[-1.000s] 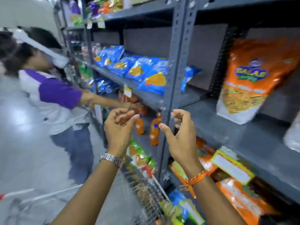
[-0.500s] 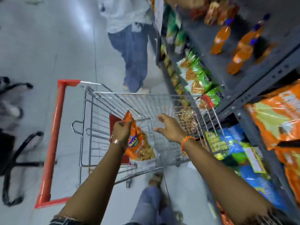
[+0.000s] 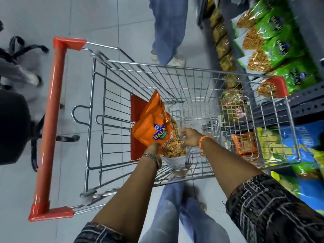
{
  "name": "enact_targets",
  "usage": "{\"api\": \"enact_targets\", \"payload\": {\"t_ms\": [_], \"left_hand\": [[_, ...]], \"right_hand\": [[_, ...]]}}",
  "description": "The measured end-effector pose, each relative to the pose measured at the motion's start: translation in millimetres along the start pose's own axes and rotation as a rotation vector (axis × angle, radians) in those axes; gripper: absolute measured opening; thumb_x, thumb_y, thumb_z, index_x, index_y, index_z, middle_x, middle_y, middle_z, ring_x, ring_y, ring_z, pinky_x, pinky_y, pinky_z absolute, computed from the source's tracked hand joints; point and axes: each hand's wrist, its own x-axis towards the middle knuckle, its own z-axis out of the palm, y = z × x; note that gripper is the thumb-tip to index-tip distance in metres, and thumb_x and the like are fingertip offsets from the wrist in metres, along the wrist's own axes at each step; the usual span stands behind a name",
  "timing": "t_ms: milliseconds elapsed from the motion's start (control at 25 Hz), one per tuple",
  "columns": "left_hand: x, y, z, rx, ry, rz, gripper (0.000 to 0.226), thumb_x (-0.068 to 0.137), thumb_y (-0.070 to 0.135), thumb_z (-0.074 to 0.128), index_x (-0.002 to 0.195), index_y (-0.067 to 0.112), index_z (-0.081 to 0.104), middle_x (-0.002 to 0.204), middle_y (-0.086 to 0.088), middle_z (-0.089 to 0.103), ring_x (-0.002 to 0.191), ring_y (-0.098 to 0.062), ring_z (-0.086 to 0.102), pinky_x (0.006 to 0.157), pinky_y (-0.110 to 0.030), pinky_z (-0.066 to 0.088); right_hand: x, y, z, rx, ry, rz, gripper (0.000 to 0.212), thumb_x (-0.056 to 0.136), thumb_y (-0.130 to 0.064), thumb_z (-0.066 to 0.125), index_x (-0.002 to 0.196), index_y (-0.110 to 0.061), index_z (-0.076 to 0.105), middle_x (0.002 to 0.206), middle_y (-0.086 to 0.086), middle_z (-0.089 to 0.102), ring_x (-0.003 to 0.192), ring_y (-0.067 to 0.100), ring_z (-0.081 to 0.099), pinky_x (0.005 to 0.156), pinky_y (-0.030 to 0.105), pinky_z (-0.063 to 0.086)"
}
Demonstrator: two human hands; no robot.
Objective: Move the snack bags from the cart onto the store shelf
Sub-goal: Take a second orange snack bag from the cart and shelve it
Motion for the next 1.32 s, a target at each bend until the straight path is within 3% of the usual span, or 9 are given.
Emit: {"api": "enact_targets", "payload": {"t_ms": [240, 440, 560, 680, 760, 920, 1040, 1200, 1320], "left_hand": [[43.7, -5.5, 8.5, -0.075, -0.014, 0.013, 0.036, 0.103, 0.013, 0.05, 0.138, 0.004, 0.053, 0.133, -0.012, 0.061, 0.08, -0.022, 0.061, 0.069, -0.037, 0.05], [66.8, -12.7, 11.1, -0.148, -0.006, -0.024, 0.03, 0.101, 0.016, 0.056, 0.13, 0.011, 0.057, 0.12, -0.012, 0.067, 0.092, -0.029, 0.068, 0.057, -0.033, 0.063], [62.2, -12.1, 8.2, -0.091, -0.016, -0.026, 0.026, 0.1, 0.012, 0.058, 0.125, 0.014, 0.052, 0.117, -0.01, 0.061, 0.09, -0.029, 0.067, 0.035, -0.025, 0.053], [52.3, -4.3, 1.1, 0.09, -0.09, 0.067, 0.025, 0.095, 0.022, 0.066, 0.116, 0.01, 0.058, 0.083, -0.005, 0.077, 0.063, -0.019, 0.067, 0.052, -0.03, 0.054], [33.6, 3.5, 0.2, 0.222, -0.098, 0.112, 0.02, 0.091, 0.031, 0.071, 0.093, 0.013, 0.064, 0.074, -0.004, 0.074, 0.05, -0.014, 0.062, 0.049, -0.023, 0.049], [-16.0, 25.7, 16.5, 0.363, -0.097, 0.364, 0.029, 0.084, 0.037, 0.076, 0.083, 0.011, 0.064, 0.089, -0.007, 0.067, 0.068, -0.019, 0.06, 0.081, -0.035, 0.05], [-58.3, 35.4, 33.8, 0.319, -0.182, 0.544, 0.049, 0.055, 0.056, 0.089, 0.079, 0.015, 0.077, 0.096, -0.019, 0.077, 0.091, -0.033, 0.073, 0.094, -0.054, 0.055], [-146.8, 46.3, 68.8, 0.279, -0.387, 0.768, 0.01, 0.089, 0.022, 0.073, 0.089, 0.012, 0.074, 0.106, -0.013, 0.077, 0.098, -0.026, 0.073, 0.096, -0.047, 0.057], [-207.9, 52.3, 90.2, 0.325, -0.55, 0.92, 0.011, 0.093, 0.017, 0.069, 0.095, 0.008, 0.074, 0.102, -0.01, 0.078, 0.097, -0.025, 0.075, 0.093, -0.044, 0.058]], "right_hand": [[35.3, 9.2, 10.9, -0.103, -0.164, 0.001, 0.084, 0.067, -0.011, 0.092, 0.139, -0.008, 0.049, 0.141, 0.012, 0.056, 0.131, 0.033, 0.054, 0.109, 0.044, 0.047], [55.3, 31.6, 7.6, -0.045, -0.23, -0.069, 0.127, 0.037, -0.039, 0.099, 0.149, -0.024, 0.039, 0.148, 0.007, 0.055, 0.132, 0.03, 0.056, 0.109, 0.051, 0.049], [32.2, 28.5, -11.9, 0.041, -0.193, -0.113, 0.102, 0.049, -0.027, 0.099, 0.139, -0.02, 0.053, 0.141, 0.008, 0.062, 0.127, 0.028, 0.06, 0.11, 0.048, 0.048], [-1.0, 23.5, -32.6, 0.211, -0.165, -0.107, 0.08, 0.062, -0.008, 0.095, 0.133, -0.011, 0.059, 0.134, 0.009, 0.068, 0.124, 0.027, 0.063, 0.111, 0.046, 0.048], [-28.0, 23.2, -46.0, 0.291, -0.117, -0.128, 0.077, 0.064, -0.002, 0.092, 0.134, -0.007, 0.059, 0.133, 0.009, 0.067, 0.124, 0.024, 0.062, 0.11, 0.044, 0.048], [-89.7, 20.8, -71.1, 0.437, 0.082, -0.156, 0.075, 0.063, 0.0, 0.092, 0.13, -0.004, 0.058, 0.127, 0.012, 0.07, 0.116, 0.024, 0.066, 0.104, 0.042, 0.053], [-142.3, 17.3, -87.9, 0.486, 0.287, -0.2, 0.072, 0.06, -0.015, 0.097, 0.122, -0.007, 0.062, 0.118, 0.007, 0.074, 0.108, 0.021, 0.072, 0.099, 0.045, 0.057], [-227.9, 13.1, -111.7, 0.577, 0.581, -0.258, 0.066, 0.058, -0.022, 0.098, 0.114, -0.012, 0.064, 0.107, -0.002, 0.076, 0.098, 0.012, 0.073, 0.09, 0.039, 0.06], [-295.8, 8.6, -123.0, 0.602, 0.778, -0.31, 0.074, 0.052, -0.037, 0.098, 0.116, -0.018, 0.065, 0.111, -0.003, 0.077, 0.101, 0.012, 0.074, 0.094, 0.045, 0.06]]}}
